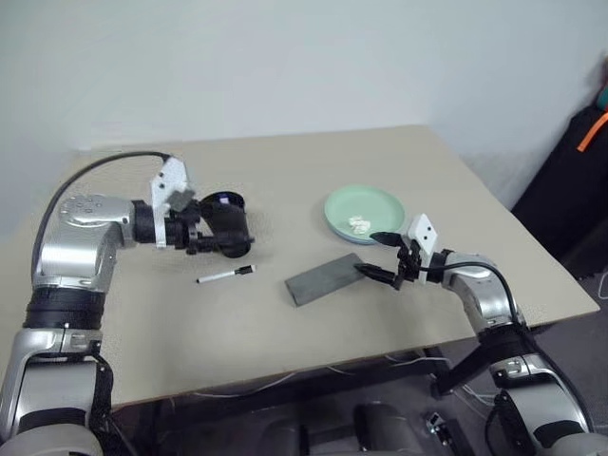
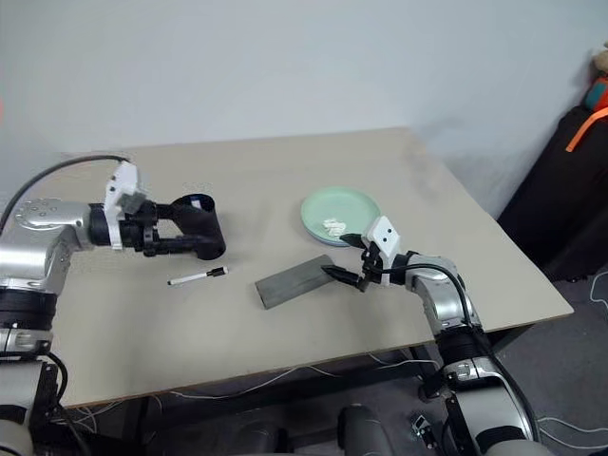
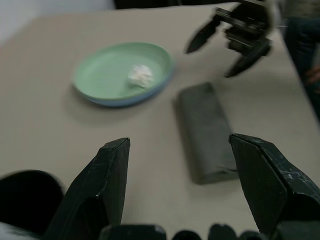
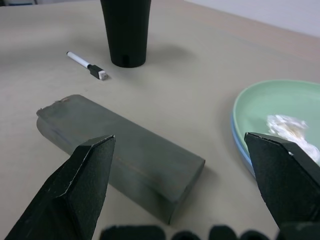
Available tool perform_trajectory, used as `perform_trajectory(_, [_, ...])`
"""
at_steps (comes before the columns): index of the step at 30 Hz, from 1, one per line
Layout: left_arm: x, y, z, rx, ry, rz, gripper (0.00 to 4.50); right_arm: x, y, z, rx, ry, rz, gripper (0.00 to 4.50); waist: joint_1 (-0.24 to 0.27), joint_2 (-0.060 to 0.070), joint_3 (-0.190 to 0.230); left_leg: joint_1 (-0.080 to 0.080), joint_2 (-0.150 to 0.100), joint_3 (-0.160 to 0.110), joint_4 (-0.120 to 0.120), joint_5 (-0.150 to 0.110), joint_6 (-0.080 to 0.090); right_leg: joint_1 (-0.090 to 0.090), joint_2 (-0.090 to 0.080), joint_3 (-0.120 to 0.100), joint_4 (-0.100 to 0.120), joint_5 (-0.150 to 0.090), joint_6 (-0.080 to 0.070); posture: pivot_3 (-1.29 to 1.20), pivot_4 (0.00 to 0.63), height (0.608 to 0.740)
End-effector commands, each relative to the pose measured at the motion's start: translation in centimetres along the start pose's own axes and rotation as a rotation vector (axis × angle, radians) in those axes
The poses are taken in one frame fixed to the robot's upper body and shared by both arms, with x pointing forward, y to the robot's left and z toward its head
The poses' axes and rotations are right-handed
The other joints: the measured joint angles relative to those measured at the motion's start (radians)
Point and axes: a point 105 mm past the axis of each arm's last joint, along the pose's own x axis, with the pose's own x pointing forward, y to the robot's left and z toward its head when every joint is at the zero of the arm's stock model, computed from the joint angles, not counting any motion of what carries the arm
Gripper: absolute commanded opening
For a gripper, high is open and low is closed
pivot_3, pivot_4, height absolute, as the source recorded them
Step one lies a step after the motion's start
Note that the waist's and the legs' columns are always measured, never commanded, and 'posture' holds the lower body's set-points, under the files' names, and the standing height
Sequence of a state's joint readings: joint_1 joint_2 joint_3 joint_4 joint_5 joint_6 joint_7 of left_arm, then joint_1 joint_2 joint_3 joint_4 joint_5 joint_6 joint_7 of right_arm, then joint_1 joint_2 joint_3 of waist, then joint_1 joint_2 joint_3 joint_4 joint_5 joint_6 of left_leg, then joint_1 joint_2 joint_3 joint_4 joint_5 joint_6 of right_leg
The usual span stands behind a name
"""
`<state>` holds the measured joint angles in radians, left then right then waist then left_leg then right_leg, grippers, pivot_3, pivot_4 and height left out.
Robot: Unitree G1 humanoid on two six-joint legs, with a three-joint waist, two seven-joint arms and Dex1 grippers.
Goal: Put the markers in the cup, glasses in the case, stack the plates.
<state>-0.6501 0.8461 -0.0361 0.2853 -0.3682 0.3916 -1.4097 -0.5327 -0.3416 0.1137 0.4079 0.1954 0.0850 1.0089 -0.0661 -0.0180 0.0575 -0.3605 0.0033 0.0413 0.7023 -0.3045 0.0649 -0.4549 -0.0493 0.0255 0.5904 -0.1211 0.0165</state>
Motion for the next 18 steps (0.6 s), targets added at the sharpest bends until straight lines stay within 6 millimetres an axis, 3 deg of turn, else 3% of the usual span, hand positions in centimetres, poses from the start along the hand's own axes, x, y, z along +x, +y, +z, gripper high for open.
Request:
perform_trajectory(1, [-0.37,-0.26,1.57,0.049,-0.008,-0.012,3.34,-0.11,-0.32,1.51,-0.034,-0.041,-0.002,4.50,-0.001,0.000,0.000,0.000,0.000,0.000,0.000,0.000,0.000,0.000,0.000,0.000,0.000,0.000,0.000,0.00,0.000,0.720])
perform_trajectory(18, [-0.37,-0.33,1.61,0.045,-0.007,-0.012,3.34,-0.10,-0.32,1.51,-0.034,-0.041,-0.002,4.50,-0.002,0.000,0.000,0.000,0.000,0.002,0.000,0.000,0.001,-0.001,0.000,0.002,0.000,0.000,0.000,0.00,0.000,0.720])
